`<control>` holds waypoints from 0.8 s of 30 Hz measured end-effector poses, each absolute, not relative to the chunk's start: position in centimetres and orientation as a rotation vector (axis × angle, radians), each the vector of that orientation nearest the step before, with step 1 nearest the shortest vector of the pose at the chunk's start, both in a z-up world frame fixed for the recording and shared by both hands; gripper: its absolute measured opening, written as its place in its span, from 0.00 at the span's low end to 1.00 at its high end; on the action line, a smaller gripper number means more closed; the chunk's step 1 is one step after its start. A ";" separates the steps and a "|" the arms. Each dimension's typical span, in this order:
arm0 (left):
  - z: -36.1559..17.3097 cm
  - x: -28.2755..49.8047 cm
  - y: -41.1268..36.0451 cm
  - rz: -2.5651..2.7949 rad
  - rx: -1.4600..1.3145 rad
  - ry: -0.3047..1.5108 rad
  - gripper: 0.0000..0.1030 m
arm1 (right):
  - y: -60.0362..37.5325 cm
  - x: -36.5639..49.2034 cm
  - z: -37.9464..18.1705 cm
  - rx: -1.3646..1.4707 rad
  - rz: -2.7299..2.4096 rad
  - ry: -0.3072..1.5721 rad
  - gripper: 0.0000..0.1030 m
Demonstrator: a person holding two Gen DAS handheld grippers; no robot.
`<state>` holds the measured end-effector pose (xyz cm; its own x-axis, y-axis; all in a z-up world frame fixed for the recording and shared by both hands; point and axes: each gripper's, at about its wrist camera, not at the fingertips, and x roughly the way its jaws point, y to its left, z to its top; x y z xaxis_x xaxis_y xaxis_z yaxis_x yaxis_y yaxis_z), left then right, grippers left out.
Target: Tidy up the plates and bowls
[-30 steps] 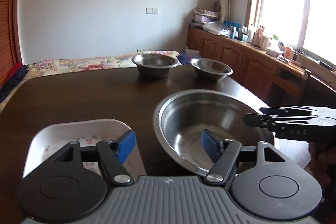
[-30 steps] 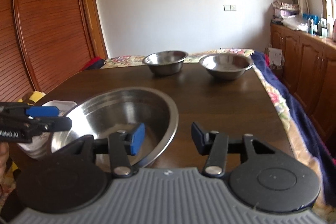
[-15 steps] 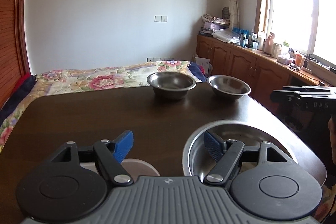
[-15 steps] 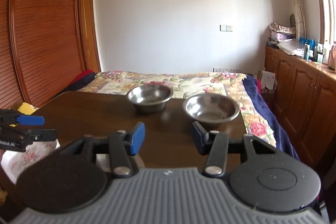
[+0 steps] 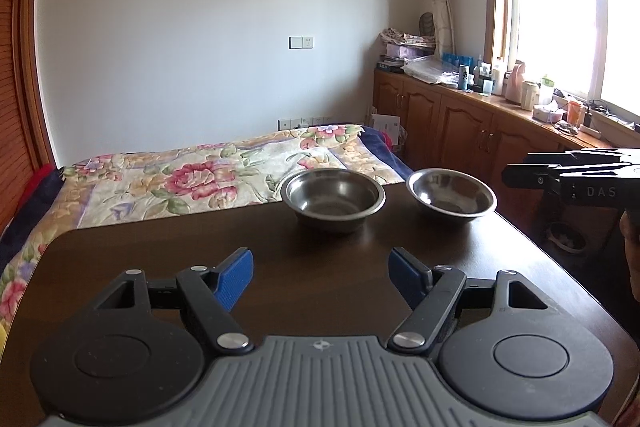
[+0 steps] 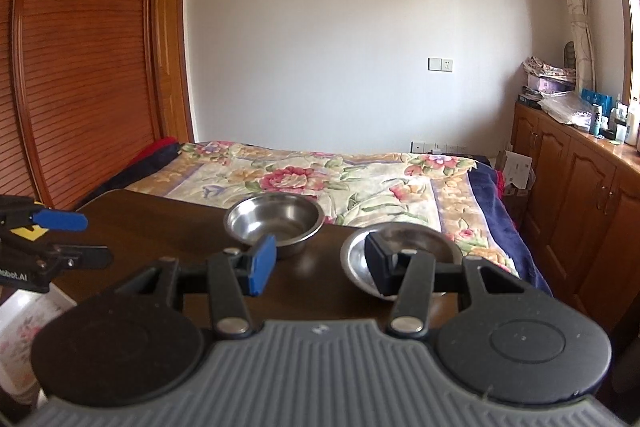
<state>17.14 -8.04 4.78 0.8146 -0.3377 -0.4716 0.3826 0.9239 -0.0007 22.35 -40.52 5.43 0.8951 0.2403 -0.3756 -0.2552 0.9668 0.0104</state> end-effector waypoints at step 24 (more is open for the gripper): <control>3.3 28.0 -9.9 -0.366 0.105 0.547 0.74 | -37.8 32.8 2.6 -0.061 0.321 0.504 0.37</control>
<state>28.02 -9.90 3.26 0.7911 -0.3122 -0.5261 0.3675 0.9300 0.0005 32.82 -37.81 2.61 0.8268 0.2873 -0.4836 -0.3171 0.9482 0.0211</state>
